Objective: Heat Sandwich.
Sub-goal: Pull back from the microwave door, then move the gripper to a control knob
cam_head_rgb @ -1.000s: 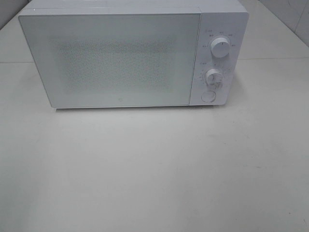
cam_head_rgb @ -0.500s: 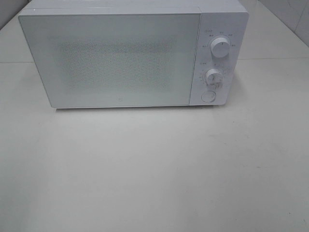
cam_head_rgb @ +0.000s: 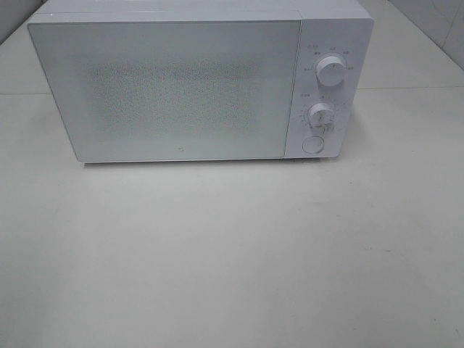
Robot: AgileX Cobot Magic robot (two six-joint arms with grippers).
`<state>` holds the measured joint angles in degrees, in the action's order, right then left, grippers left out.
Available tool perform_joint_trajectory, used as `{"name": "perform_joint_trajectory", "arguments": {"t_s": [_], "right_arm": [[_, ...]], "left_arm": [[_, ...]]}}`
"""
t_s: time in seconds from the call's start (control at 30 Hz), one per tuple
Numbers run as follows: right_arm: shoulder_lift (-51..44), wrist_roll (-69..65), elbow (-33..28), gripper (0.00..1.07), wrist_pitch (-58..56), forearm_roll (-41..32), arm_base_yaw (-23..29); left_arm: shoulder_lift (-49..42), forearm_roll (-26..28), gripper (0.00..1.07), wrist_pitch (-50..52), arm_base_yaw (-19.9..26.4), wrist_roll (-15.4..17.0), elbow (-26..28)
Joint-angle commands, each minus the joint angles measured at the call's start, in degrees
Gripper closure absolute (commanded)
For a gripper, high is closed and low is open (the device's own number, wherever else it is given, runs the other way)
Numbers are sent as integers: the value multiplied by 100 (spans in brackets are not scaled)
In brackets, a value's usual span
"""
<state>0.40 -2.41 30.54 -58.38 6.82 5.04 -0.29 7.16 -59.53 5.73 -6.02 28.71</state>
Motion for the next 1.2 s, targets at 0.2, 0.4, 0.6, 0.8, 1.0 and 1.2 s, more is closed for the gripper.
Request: {"name": "perform_joint_trajectory", "arguments": {"t_s": [0.2, 0.4, 0.6, 0.8, 1.0, 1.2], "right_arm": [[722, -57, 120, 31, 665, -6, -46], [1146, -57, 109, 31, 1089, -6, -46], [1662, -97, 109, 31, 1587, -6, -46], [2257, -120, 109, 31, 2086, -11, -46], [2618, -120, 109, 31, 2412, -11, -46], [3031, -120, 86, 31, 2979, -11, -46]], "left_arm": [[-143, 57, 8, 29, 11, 40, -17], [-143, 57, 8, 29, 11, 40, -17], [-143, 57, 8, 29, 11, 40, -17], [-143, 57, 8, 29, 11, 40, -17], [-143, 57, 8, 29, 11, 40, -17], [-143, 57, 8, 29, 11, 40, -17]]}}
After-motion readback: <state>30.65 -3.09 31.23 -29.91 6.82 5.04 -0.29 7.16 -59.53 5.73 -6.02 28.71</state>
